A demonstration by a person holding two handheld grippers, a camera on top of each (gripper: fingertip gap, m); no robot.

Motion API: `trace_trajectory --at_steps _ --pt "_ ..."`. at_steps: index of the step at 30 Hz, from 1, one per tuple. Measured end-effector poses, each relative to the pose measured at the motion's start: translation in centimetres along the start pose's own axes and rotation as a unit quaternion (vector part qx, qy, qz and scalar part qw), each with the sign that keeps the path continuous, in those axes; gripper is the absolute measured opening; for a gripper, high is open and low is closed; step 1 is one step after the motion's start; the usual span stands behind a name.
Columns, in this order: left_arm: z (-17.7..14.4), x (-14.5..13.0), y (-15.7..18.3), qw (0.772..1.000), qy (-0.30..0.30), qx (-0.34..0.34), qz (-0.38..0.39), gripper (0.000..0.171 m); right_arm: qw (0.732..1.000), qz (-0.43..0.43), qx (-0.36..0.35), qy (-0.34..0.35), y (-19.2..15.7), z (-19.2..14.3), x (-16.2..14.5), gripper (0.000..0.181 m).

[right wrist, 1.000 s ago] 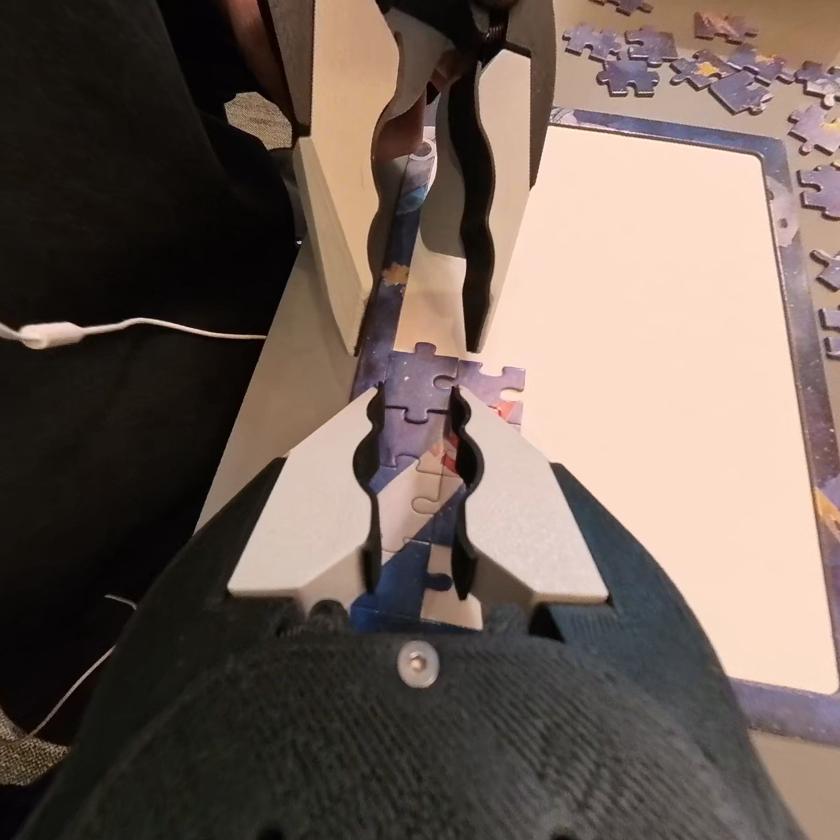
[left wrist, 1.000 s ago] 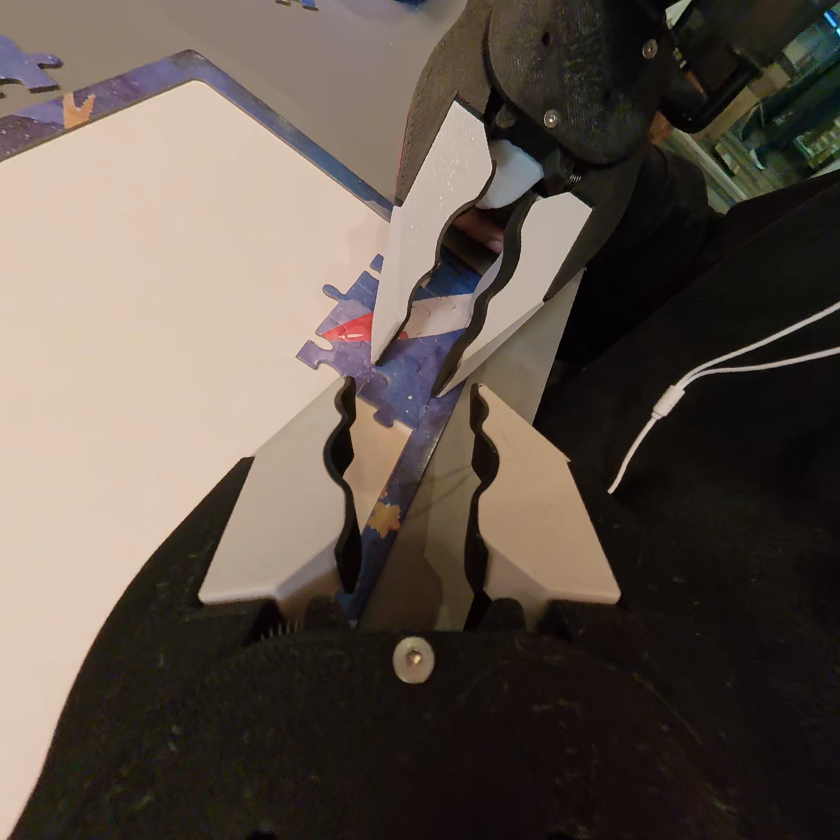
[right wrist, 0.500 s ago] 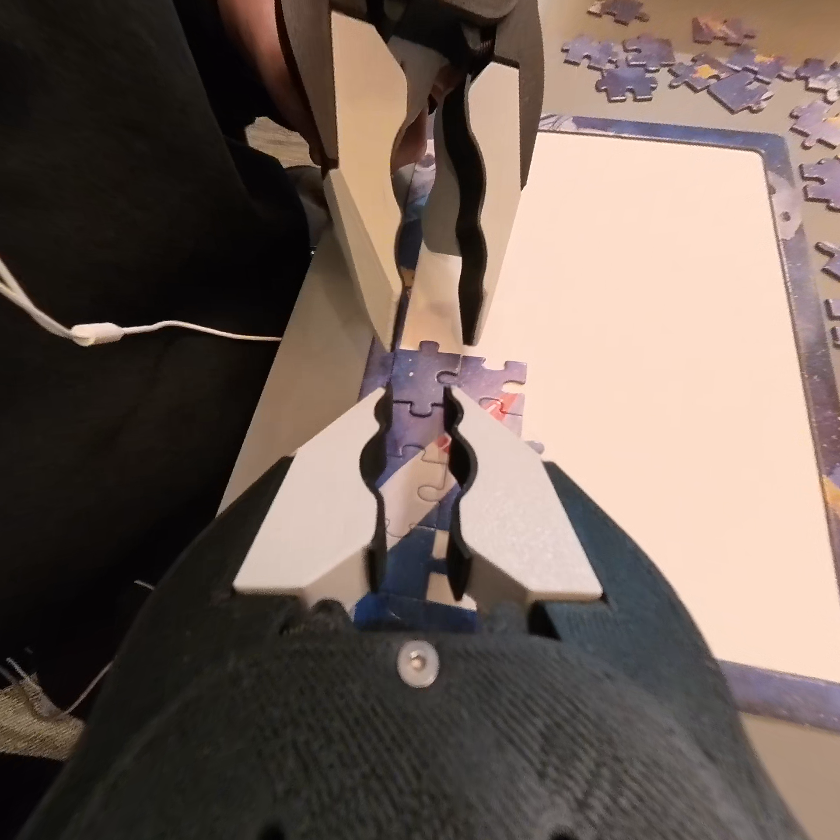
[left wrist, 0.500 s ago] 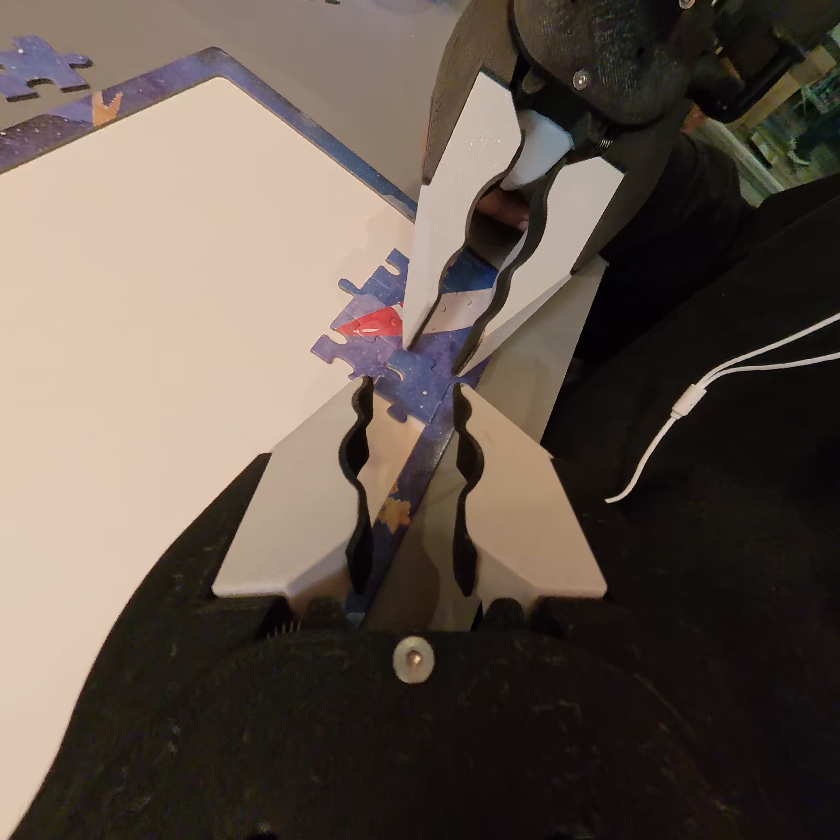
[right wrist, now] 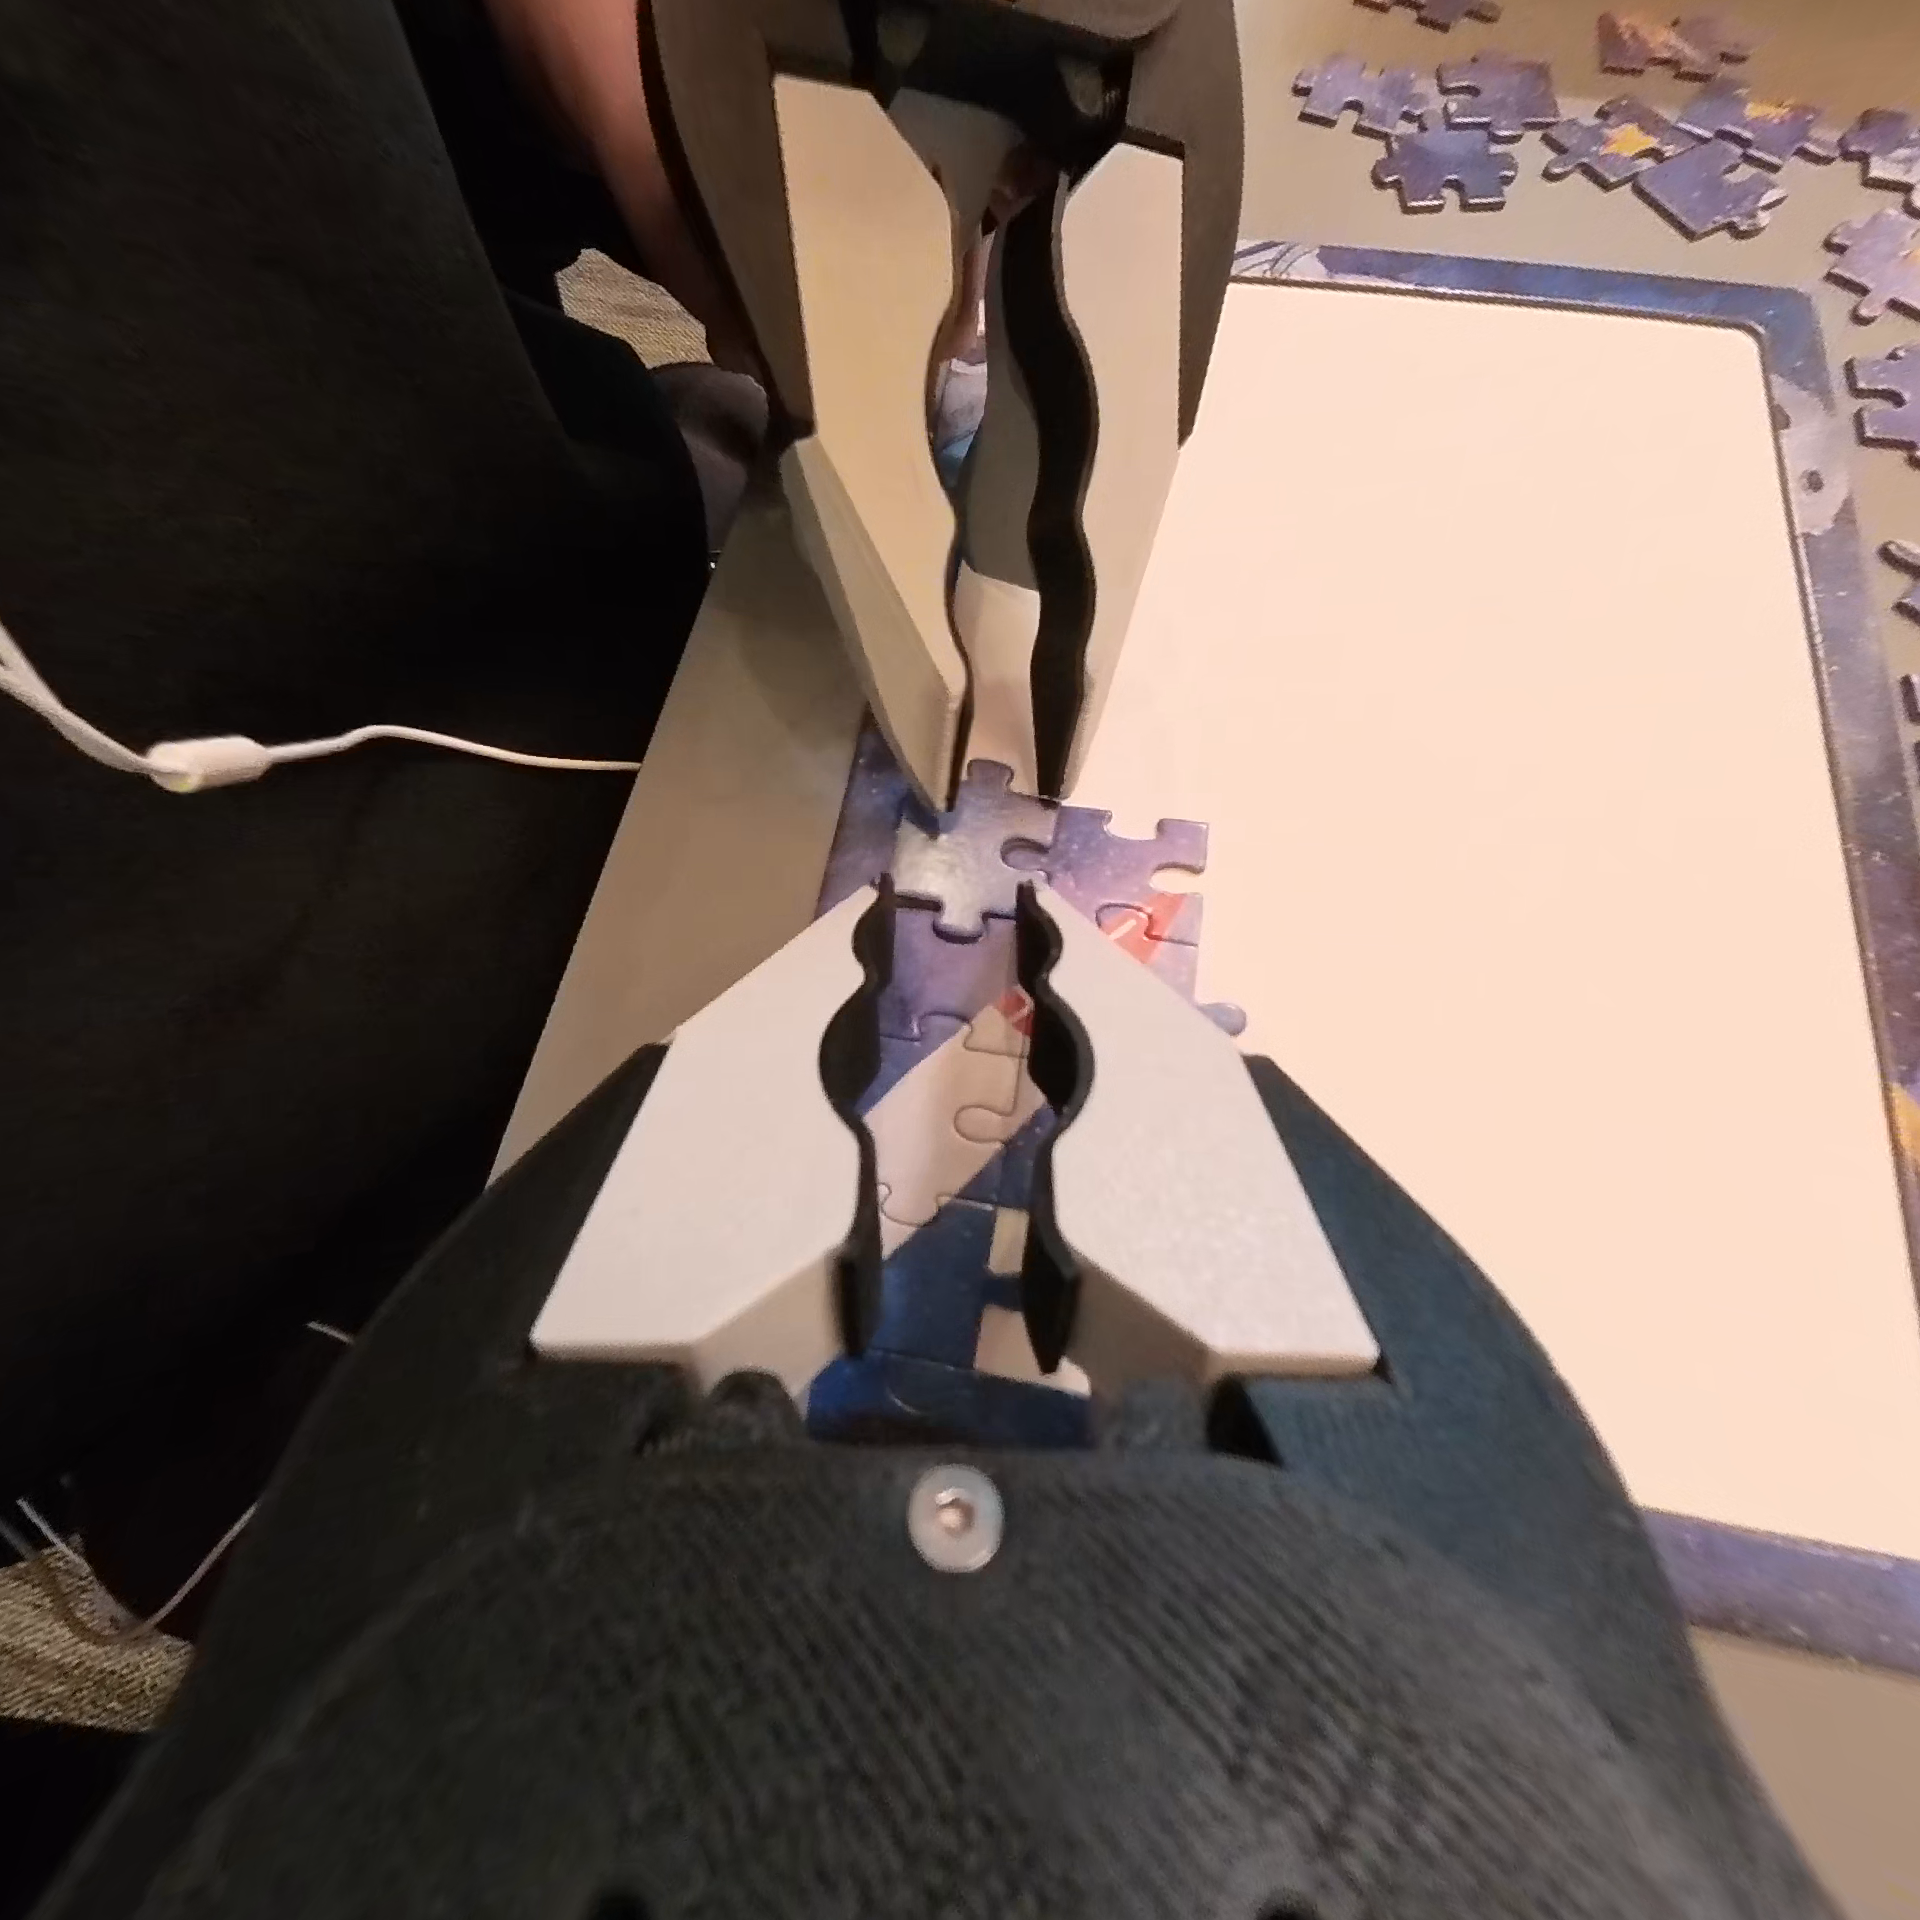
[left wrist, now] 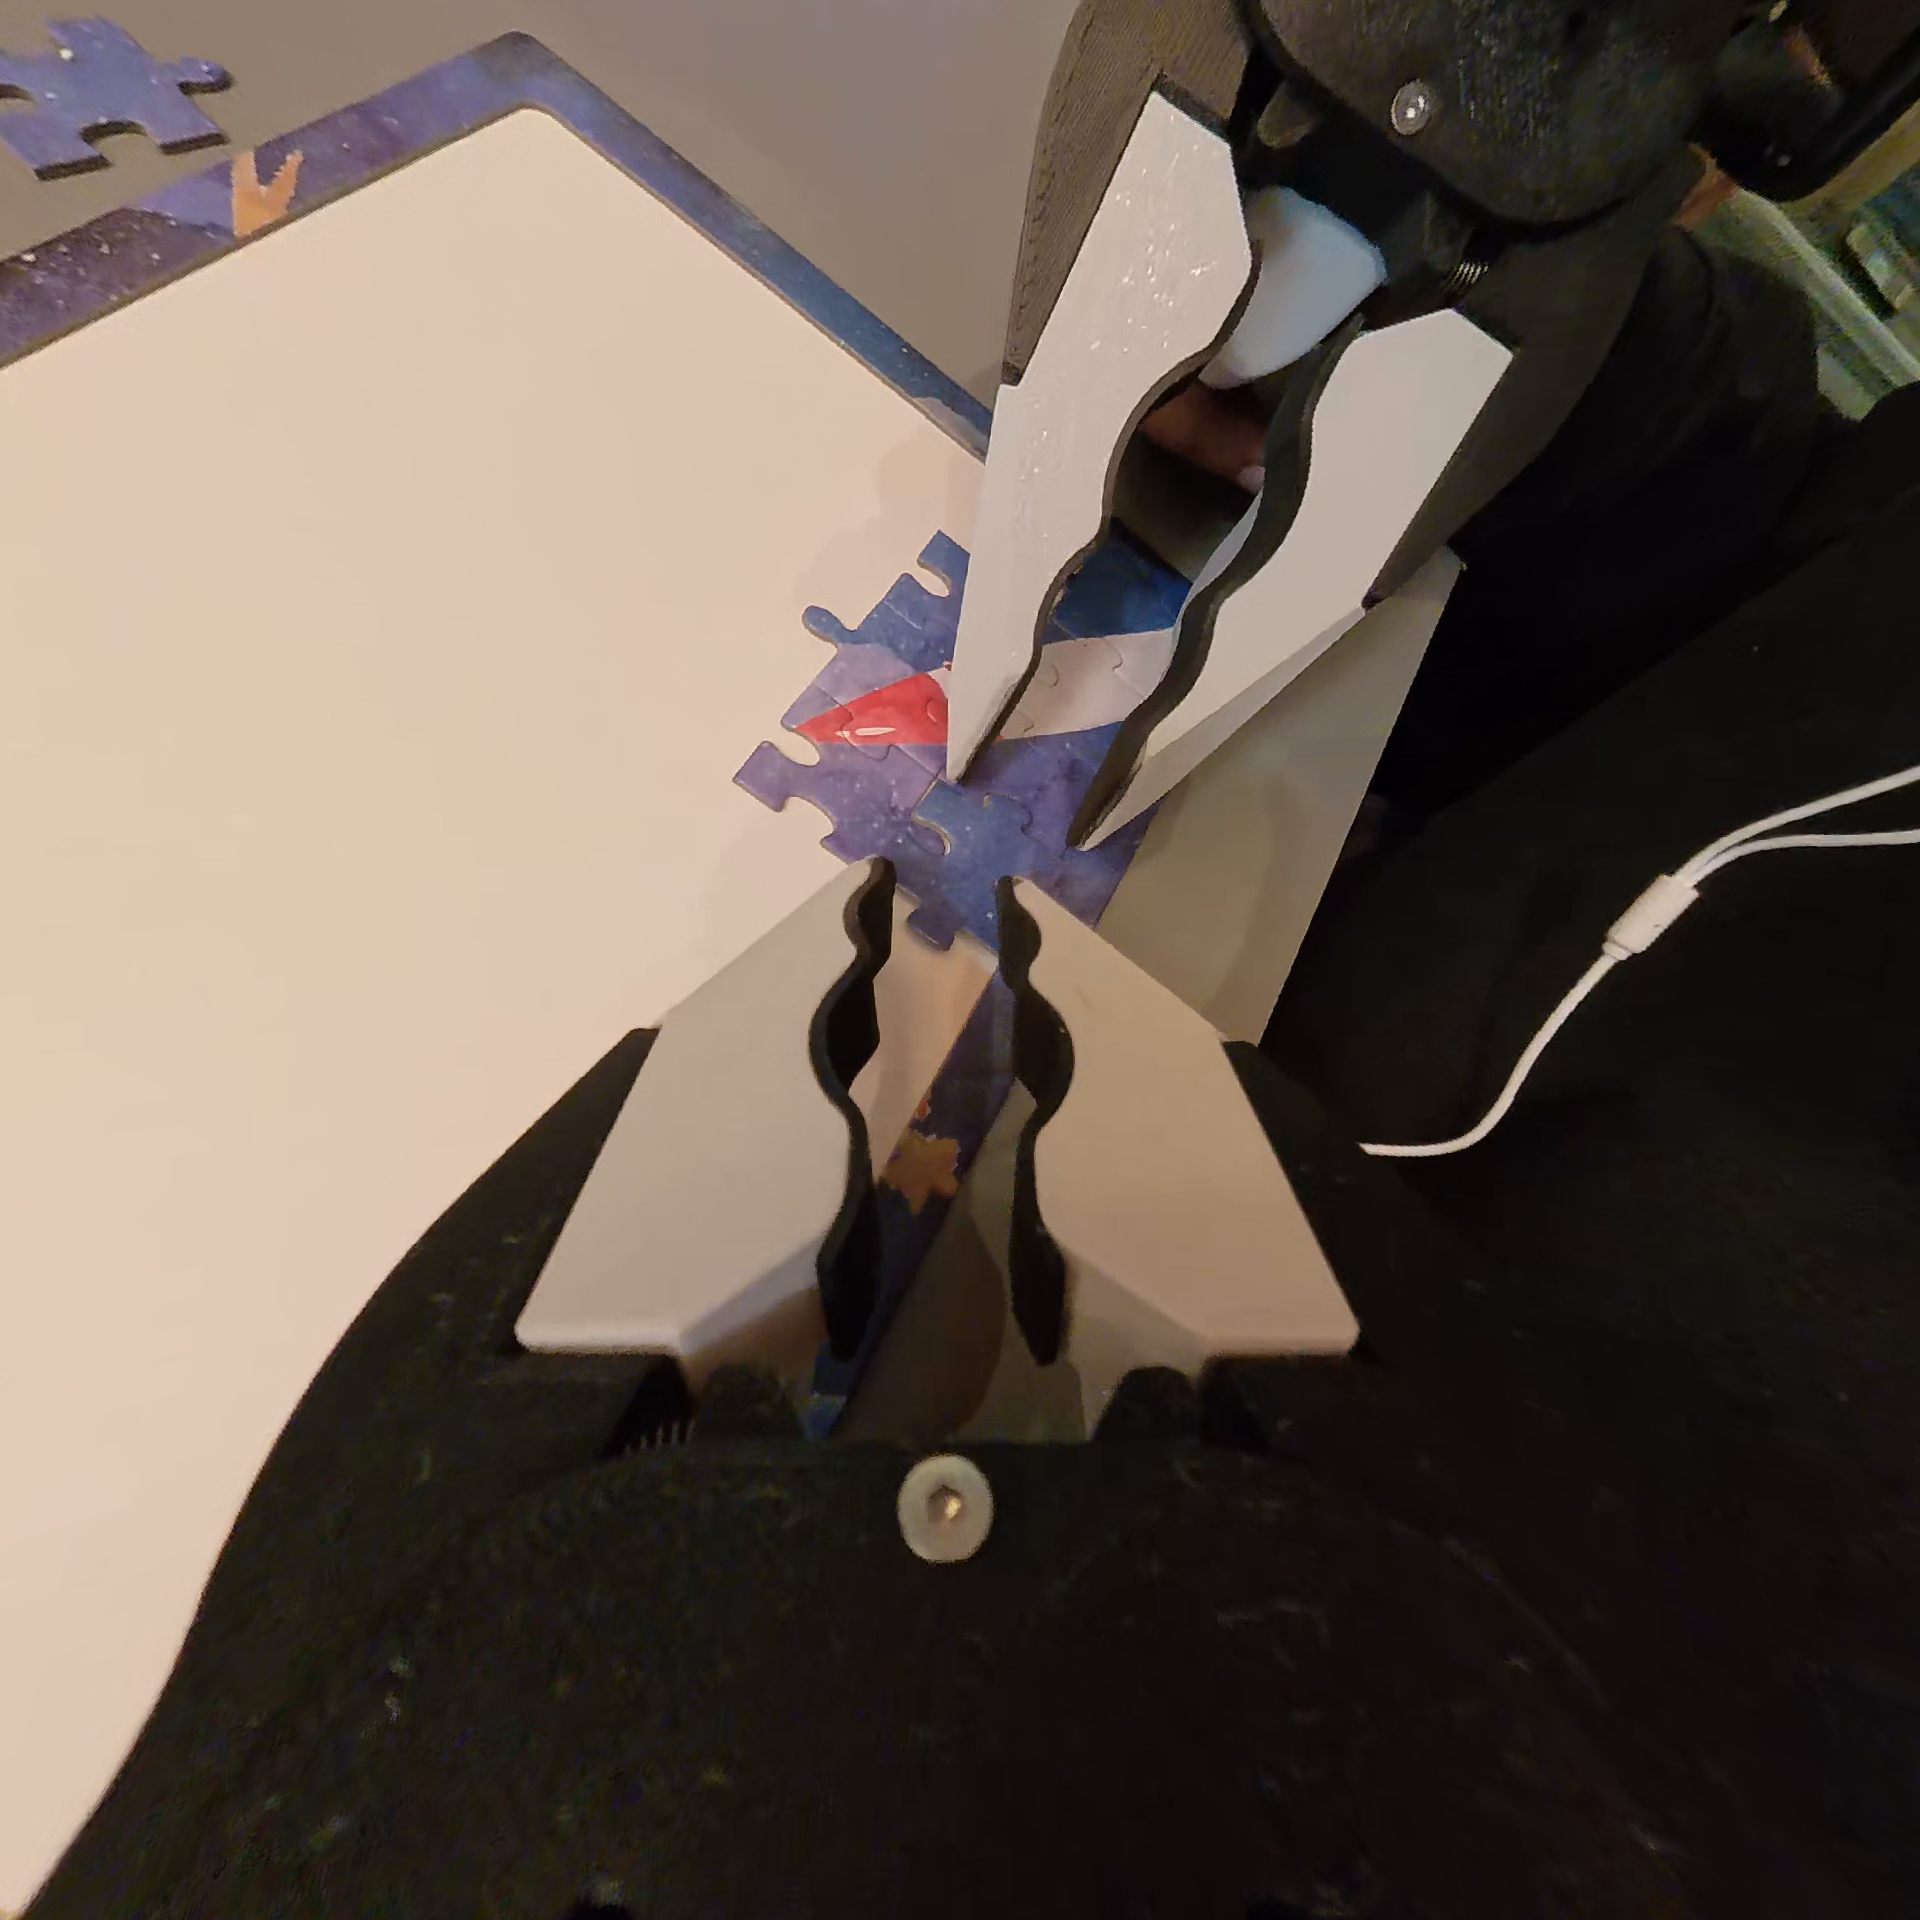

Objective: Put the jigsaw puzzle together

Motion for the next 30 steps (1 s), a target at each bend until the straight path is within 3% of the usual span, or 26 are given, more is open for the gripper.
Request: trace_trajectory --at_steps 7,30 --pt "0.3 -0.28 0.12 1.0 -0.021 0.011 0.02 0.012 1.0 -0.001 0.003 -0.008 -0.25 -0.18 -0.23 0.021" --pt "-0.3 -0.26 -0.07 0.999 -0.011 0.027 0.027 0.02 1.0 -0.015 -0.021 -0.001 0.08 -0.6 -0.12 0.021"
Point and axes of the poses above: each gripper's, where its closed fingertips meet, z out along the fingers, x out of its top, y = z × x across the jaws, the point moved 2 cm from there along -z, back along the fingers, and after that the axes turned 14 degrees about z, right-handed, at the moved point
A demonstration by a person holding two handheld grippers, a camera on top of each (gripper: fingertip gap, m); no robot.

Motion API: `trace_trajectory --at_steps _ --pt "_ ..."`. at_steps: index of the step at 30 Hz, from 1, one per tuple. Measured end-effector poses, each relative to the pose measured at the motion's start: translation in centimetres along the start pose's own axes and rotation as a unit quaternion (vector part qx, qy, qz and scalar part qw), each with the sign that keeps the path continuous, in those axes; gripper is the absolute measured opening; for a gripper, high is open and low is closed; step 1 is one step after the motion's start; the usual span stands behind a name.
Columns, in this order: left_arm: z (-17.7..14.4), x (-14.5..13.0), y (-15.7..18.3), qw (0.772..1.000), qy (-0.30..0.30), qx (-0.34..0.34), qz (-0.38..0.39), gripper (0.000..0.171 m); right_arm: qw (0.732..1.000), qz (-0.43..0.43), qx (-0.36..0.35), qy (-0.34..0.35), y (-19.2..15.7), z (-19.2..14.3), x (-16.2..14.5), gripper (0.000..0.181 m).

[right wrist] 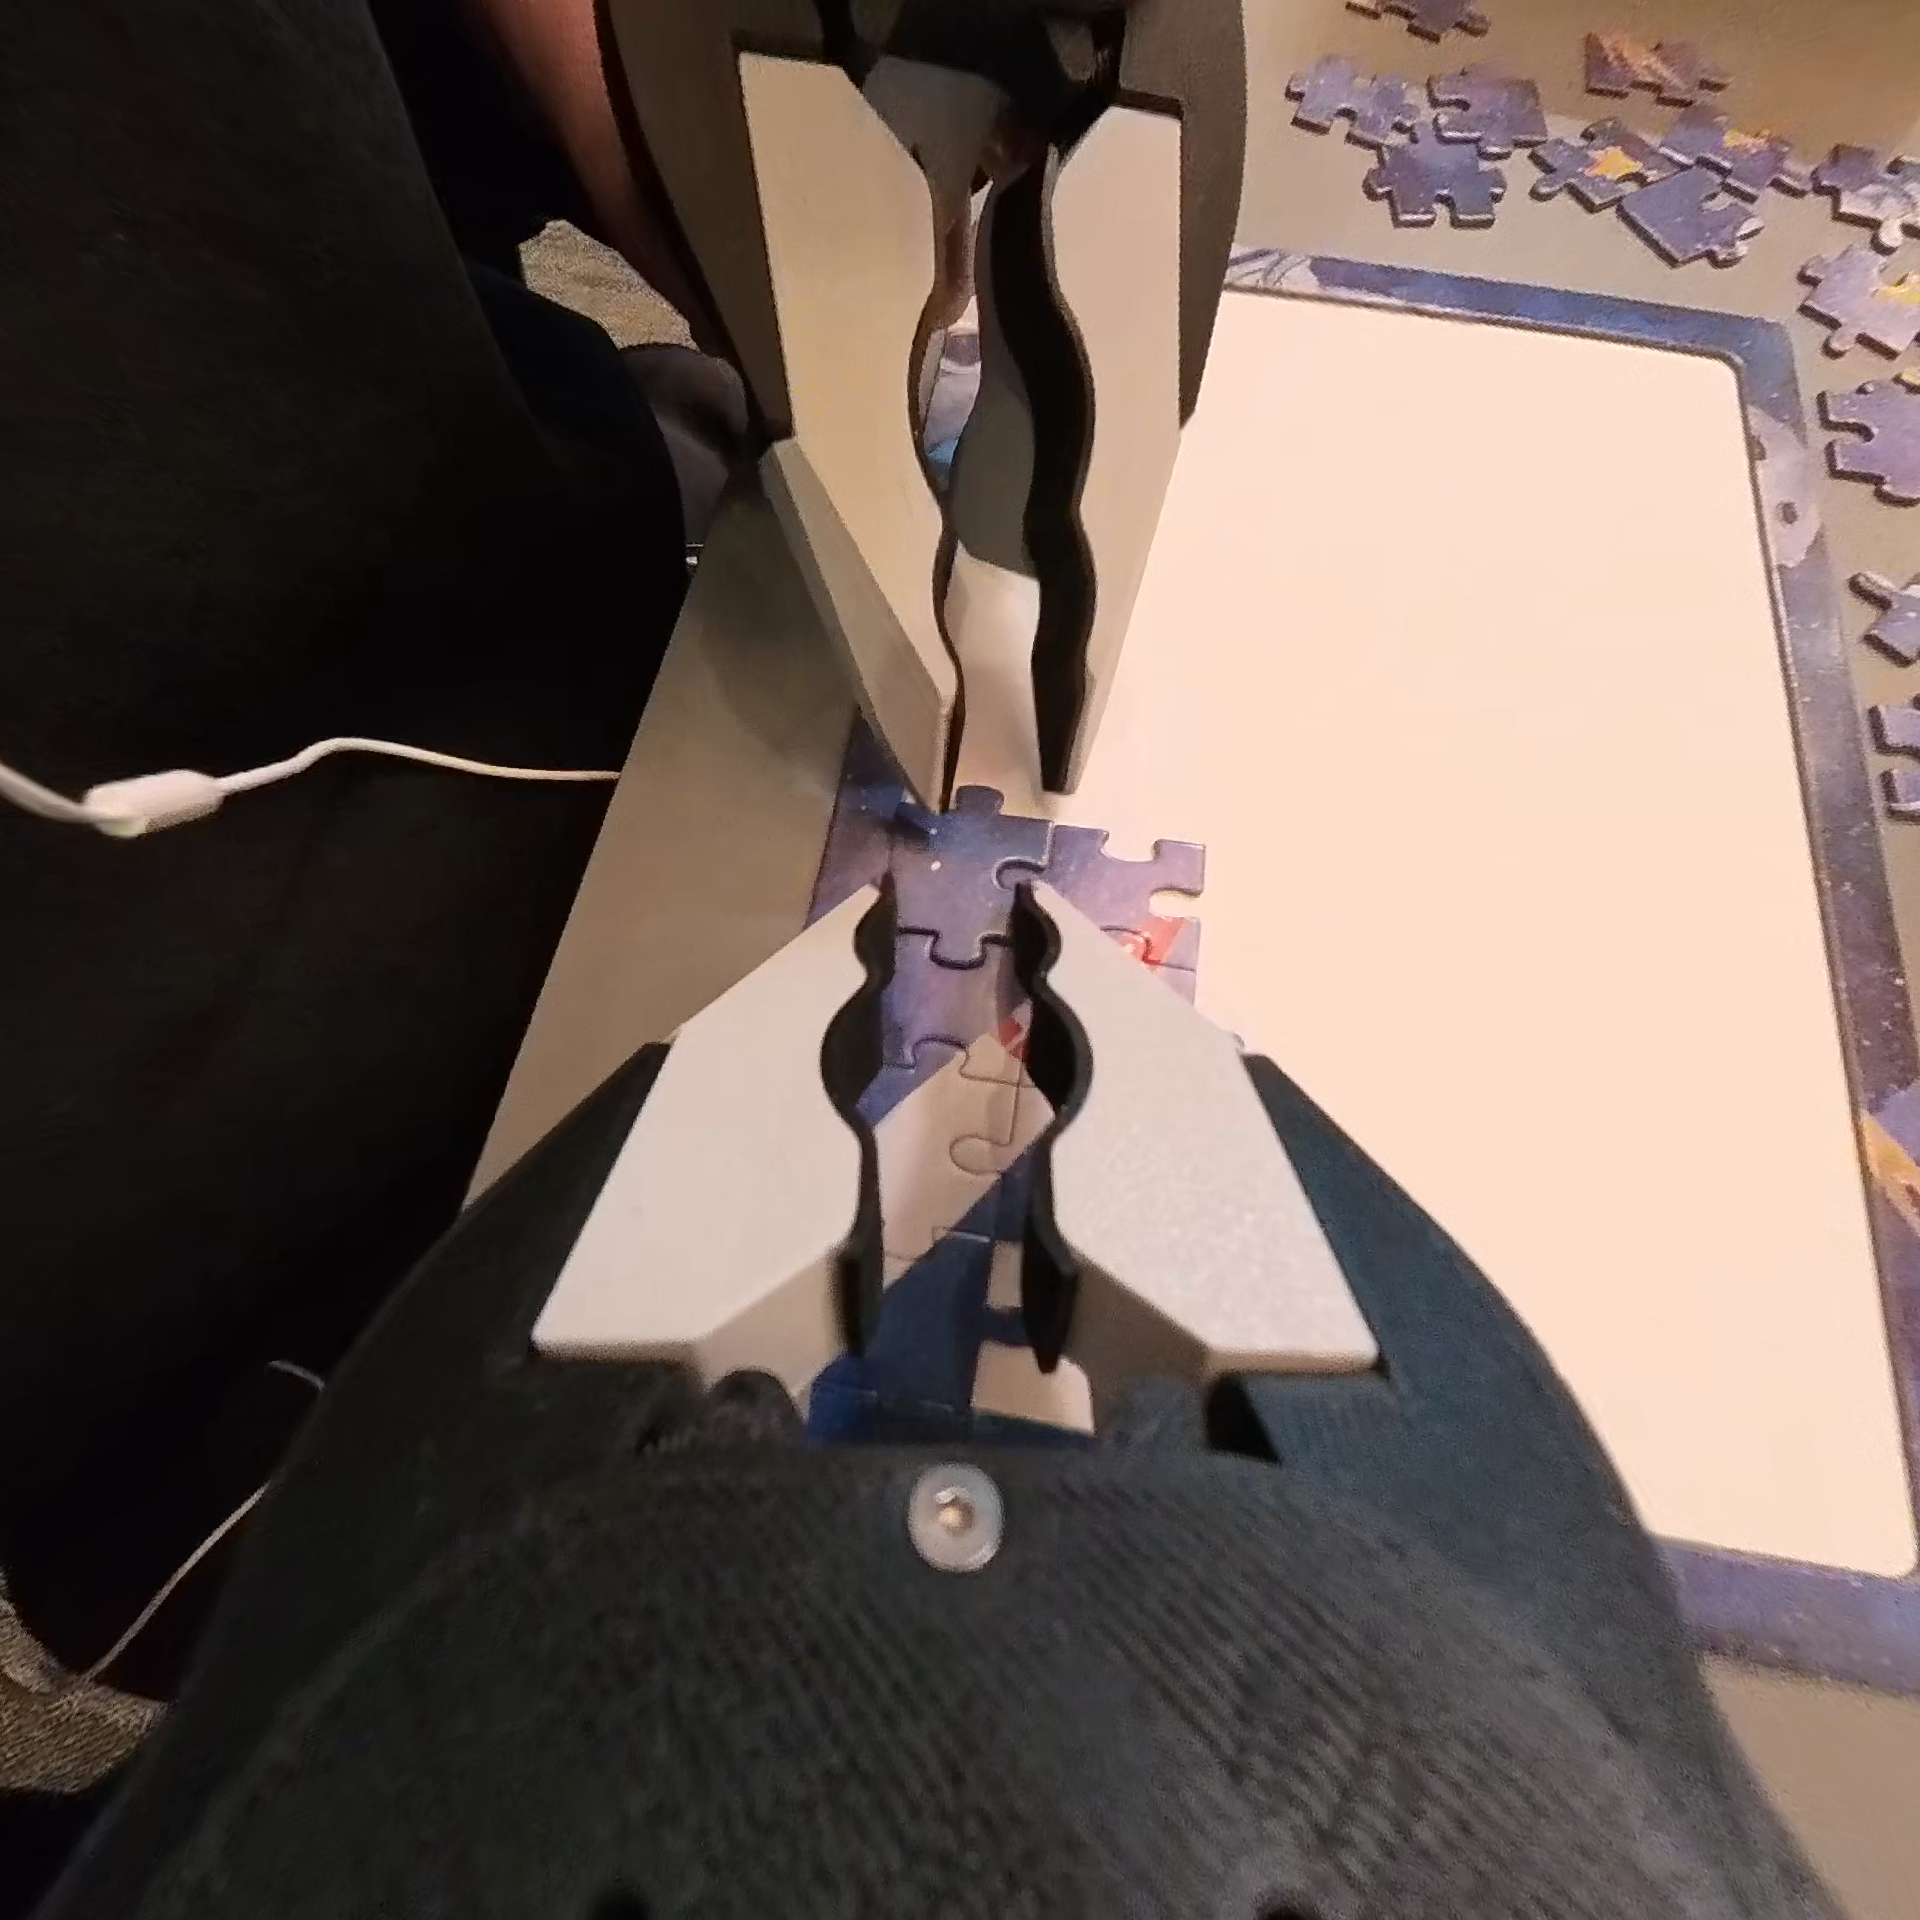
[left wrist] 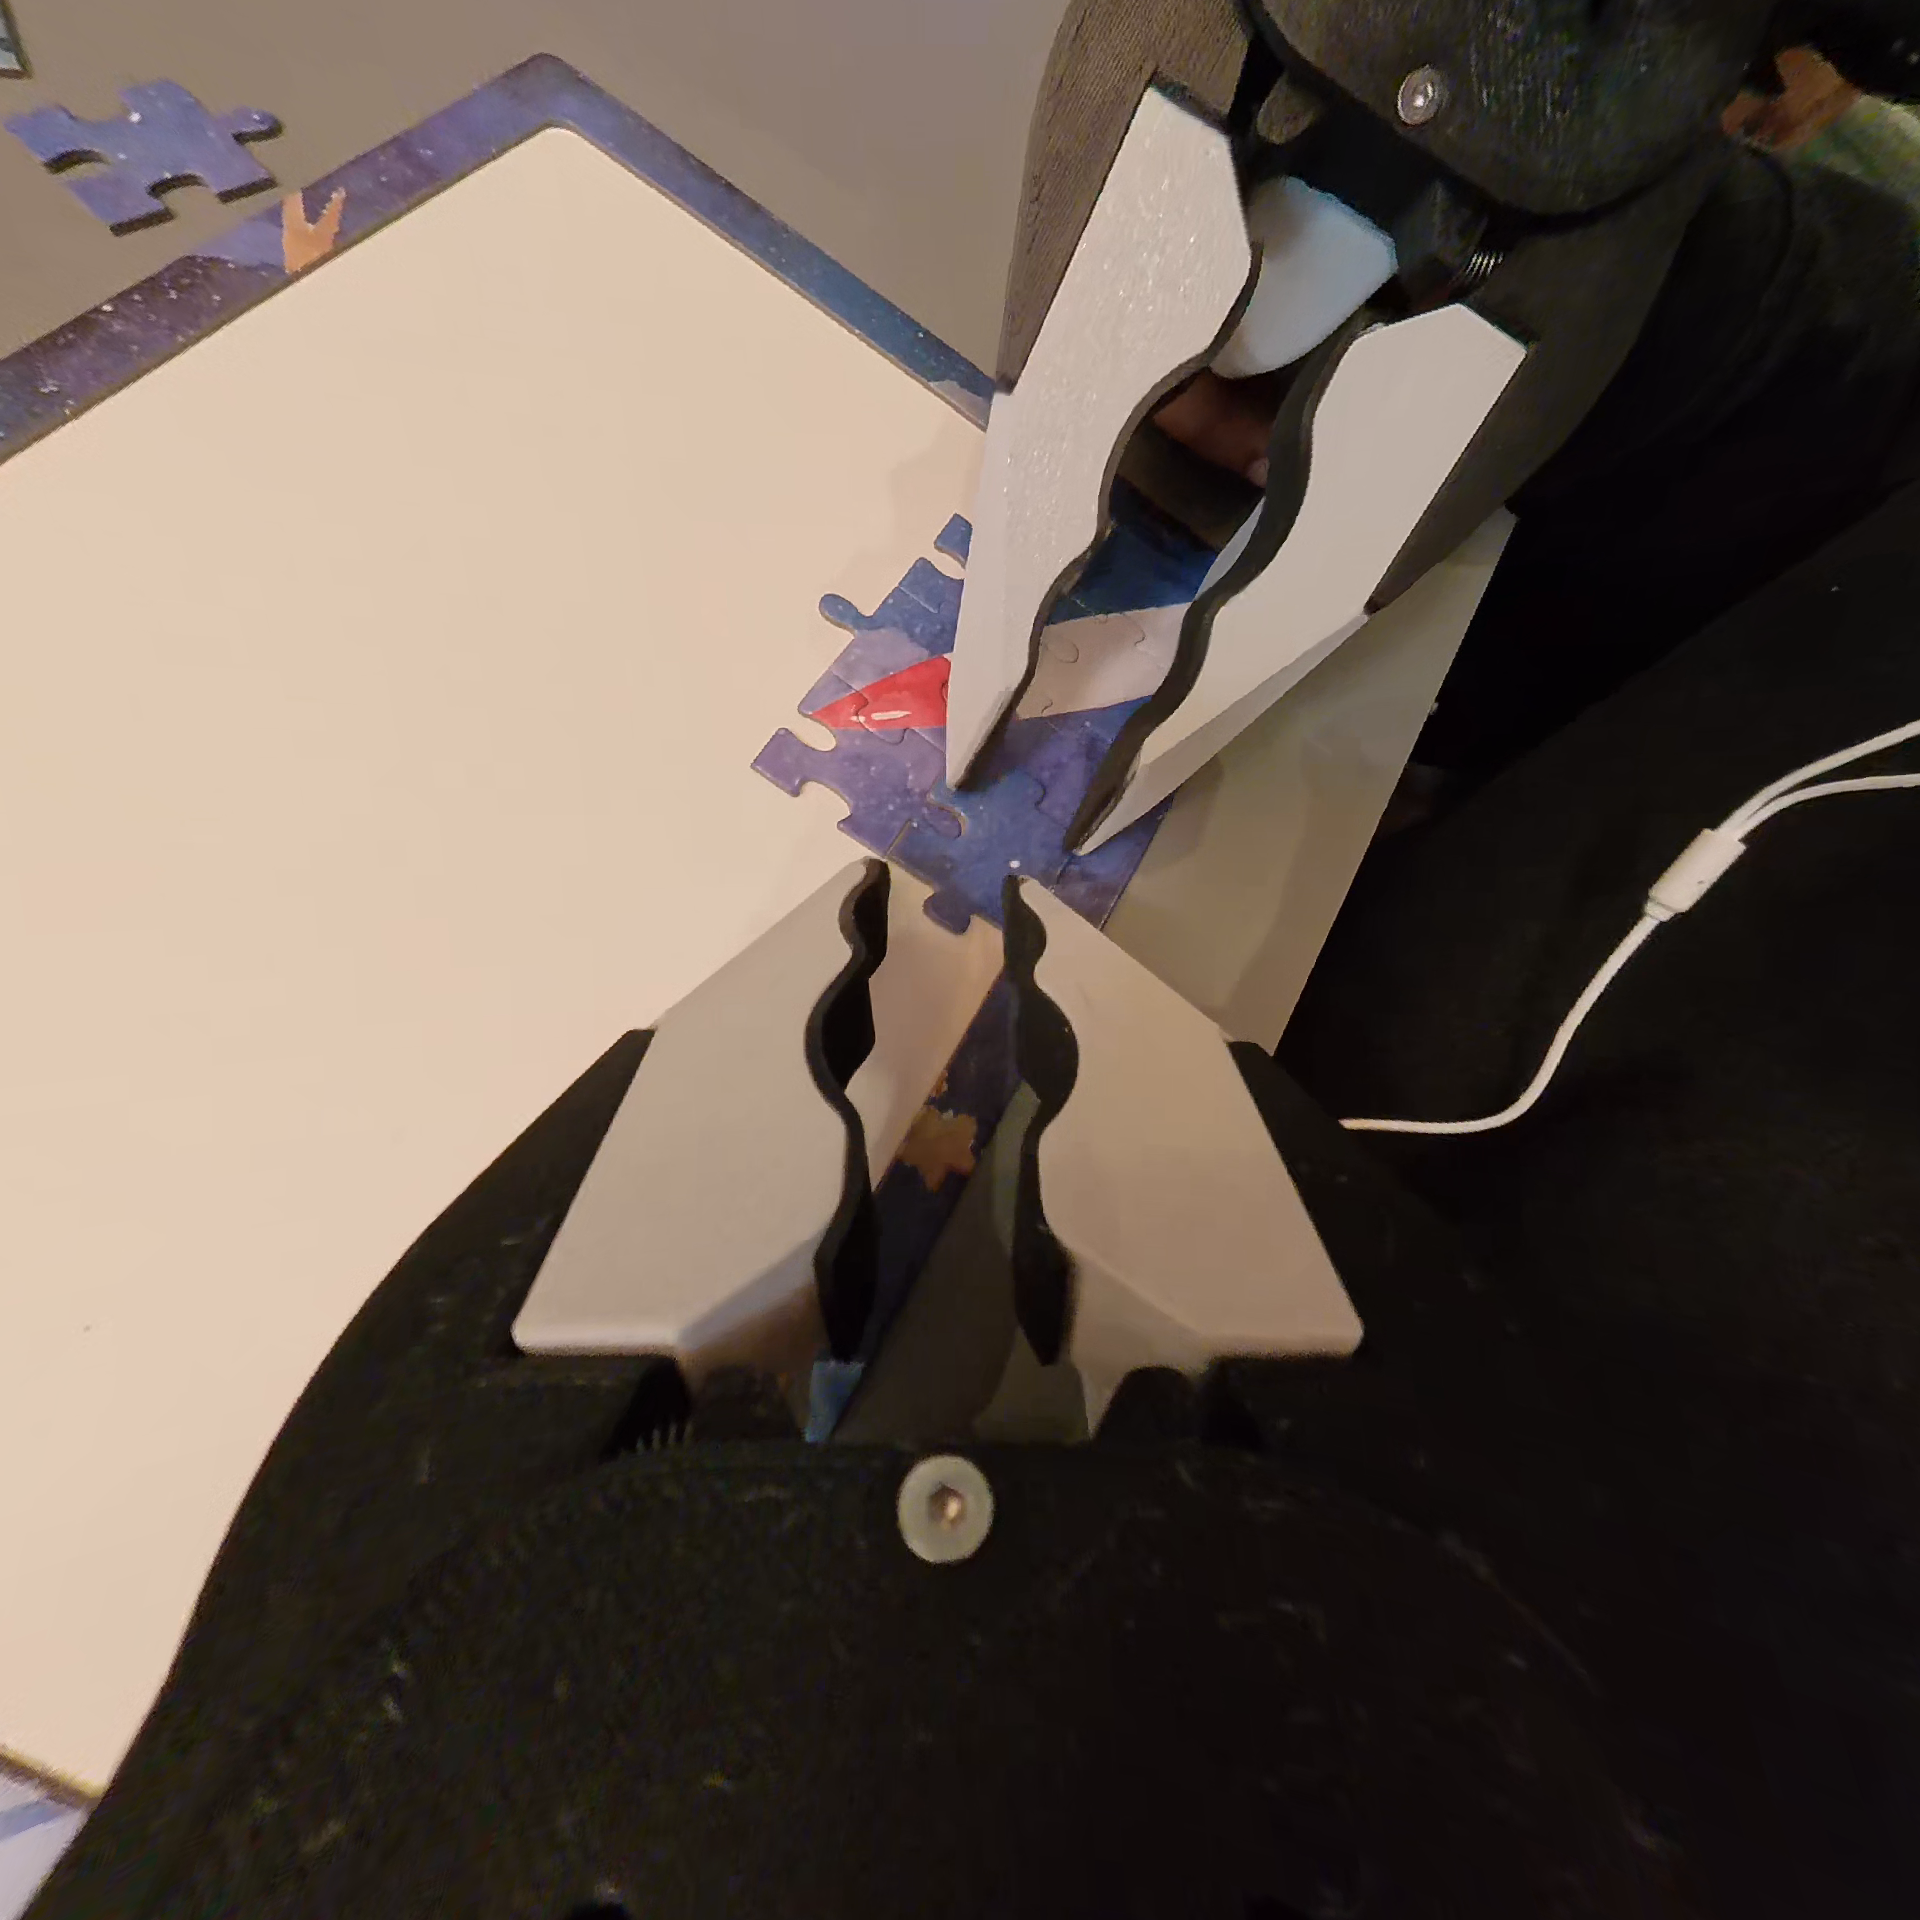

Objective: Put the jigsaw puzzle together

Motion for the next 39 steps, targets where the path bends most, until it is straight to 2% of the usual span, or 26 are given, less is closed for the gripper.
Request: trace_trajectory --at_steps 4,7,10,13,19,27,33,39 --pt "-0.5 0.1 -0.3 1.0 0.009 0.008 -0.001 0.02 0.996 0.008 -0.048 0.081 1.9 -2.1 2.4 0.02" --pt "-0.9 0.2 -0.6 1.0 0.019 0.011 -0.008 0.02 0.986 0.042 -0.099 0.125 4.3 -4.0 2.9 0.017" --pt "-1.2 0.3 -0.8 0.999 0.029 0.012 -0.013 0.021 0.984 0.07 -0.108 0.12 5.3 -4.3 2.3 0.018" --pt "-1.5 0.3 -0.9 0.999 0.03 0.016 -0.009 0.02 0.987 0.062 -0.104 0.102 5.0 -3.7 1.8 0.018" --pt "-1.5 0.0 -0.5 0.999 0.001 0.007 0.047 0.019 0.992 0.047 -0.093 0.066 4.3 -2.4 1.0 0.017" --pt "0.0 -0.8 -0.1 0.994 -0.048 -0.02 0.097 0.018 0.99 0.054 -0.077 0.101 3.9 -3.0 2.1 0.017" --pt "0.1 -0.8 -0.1 0.994 -0.042 -0.027 0.094 0.014 0.964 0.108 -0.199 0.138 8.2 -6.1 2.0 0.015" --pt "0.3 -0.6 0.4 0.993 -0.036 -0.036 0.111 0.014 0.947 0.146 -0.214 0.191 9.5 -7.7 2.6 0.015"
Point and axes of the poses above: each gripper's, where its closed fingertips meet, z out along the fingers, x out of its top, y = z × x across the jaws, the point moved 2 cm from there along -z, back along the fingers, and after that the axes turned 14 degrees about z, right-handed, at the moved point
